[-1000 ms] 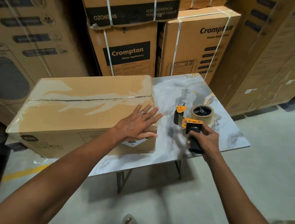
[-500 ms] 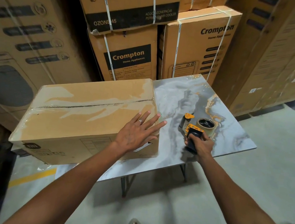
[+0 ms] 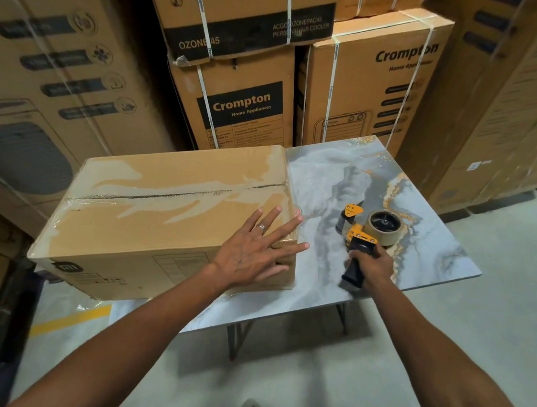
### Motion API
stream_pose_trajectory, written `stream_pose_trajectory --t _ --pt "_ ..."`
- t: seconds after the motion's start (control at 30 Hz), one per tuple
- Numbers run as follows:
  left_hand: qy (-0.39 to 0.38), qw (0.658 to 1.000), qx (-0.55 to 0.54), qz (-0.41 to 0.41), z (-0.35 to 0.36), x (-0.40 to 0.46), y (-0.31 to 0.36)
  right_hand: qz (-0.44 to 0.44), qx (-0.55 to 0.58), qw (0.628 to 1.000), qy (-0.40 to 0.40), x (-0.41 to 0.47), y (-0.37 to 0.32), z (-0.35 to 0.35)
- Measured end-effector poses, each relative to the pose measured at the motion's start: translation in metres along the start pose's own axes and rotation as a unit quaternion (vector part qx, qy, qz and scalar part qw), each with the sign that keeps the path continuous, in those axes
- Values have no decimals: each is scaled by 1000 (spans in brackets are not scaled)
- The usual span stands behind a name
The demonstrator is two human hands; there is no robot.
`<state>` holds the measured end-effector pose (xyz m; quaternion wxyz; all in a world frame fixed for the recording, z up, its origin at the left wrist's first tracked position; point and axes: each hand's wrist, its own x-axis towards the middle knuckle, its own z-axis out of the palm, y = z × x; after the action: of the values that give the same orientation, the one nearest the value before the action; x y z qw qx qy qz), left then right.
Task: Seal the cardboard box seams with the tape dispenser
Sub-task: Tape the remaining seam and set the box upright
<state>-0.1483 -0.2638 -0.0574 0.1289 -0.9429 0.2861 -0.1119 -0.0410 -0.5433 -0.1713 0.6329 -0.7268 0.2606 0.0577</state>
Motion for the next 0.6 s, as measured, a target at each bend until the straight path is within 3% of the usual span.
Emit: stream_pose_trajectory --t 0.13,0.2,0.3,0.43,0.6 --pt "-8 1000 -11 16 -10 -2 -2 -39 -59 997 21 -12 -3 0" --pt "19 991 -89 -99 -14 -2 10 -65 -48 996 41 -20 -10 3" --pt "24 936 -141 -323 -16 6 36 -106 -18 991 81 -31 -22 8" --pt "8 909 -94 -405 -17 22 54 -166 -32 982 83 -40 -24 16" --pt "89 877 -134 -452 -11 27 65 -209 -29 977 28 -62 -42 24"
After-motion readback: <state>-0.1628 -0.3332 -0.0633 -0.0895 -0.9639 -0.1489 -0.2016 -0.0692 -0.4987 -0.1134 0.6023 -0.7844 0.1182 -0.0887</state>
